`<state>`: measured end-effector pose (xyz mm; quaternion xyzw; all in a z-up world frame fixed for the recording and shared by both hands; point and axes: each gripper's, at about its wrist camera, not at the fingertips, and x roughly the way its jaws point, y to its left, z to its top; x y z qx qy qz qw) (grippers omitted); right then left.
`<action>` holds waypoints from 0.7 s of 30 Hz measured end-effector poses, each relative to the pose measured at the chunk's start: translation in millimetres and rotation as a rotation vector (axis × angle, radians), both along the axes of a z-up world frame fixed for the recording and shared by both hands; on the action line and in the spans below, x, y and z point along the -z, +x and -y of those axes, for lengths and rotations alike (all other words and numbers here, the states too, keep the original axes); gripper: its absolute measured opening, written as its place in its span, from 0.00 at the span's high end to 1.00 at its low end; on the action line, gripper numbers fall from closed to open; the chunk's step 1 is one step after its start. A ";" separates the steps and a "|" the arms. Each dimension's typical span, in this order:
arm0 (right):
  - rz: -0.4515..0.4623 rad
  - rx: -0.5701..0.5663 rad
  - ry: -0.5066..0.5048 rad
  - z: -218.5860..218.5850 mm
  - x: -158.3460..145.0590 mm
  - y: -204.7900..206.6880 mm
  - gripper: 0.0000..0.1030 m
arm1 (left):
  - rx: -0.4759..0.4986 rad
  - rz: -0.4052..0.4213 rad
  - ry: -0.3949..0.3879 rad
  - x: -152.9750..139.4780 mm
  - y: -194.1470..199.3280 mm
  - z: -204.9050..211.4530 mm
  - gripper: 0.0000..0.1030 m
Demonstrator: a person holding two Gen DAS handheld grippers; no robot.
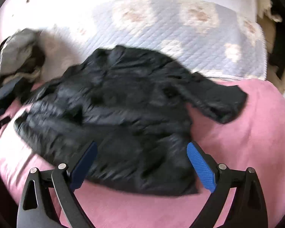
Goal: Fold large clothes
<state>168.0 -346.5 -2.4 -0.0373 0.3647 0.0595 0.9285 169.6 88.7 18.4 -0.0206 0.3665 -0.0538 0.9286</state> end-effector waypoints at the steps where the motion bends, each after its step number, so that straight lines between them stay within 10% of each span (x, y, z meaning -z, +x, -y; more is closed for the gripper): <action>1: -0.020 -0.030 -0.002 -10.0 5.9 -4.6 0.06 | 0.026 -0.013 -0.003 2.7 -0.7 7.8 0.11; 8: -0.055 -0.173 -0.395 -76.6 50.7 -23.9 0.06 | 0.307 -0.101 0.331 52.1 -8.4 88.6 0.32; 21: 0.016 -0.146 -0.689 -87.7 88.8 10.4 0.01 | 0.190 0.094 0.743 95.2 2.0 108.0 0.20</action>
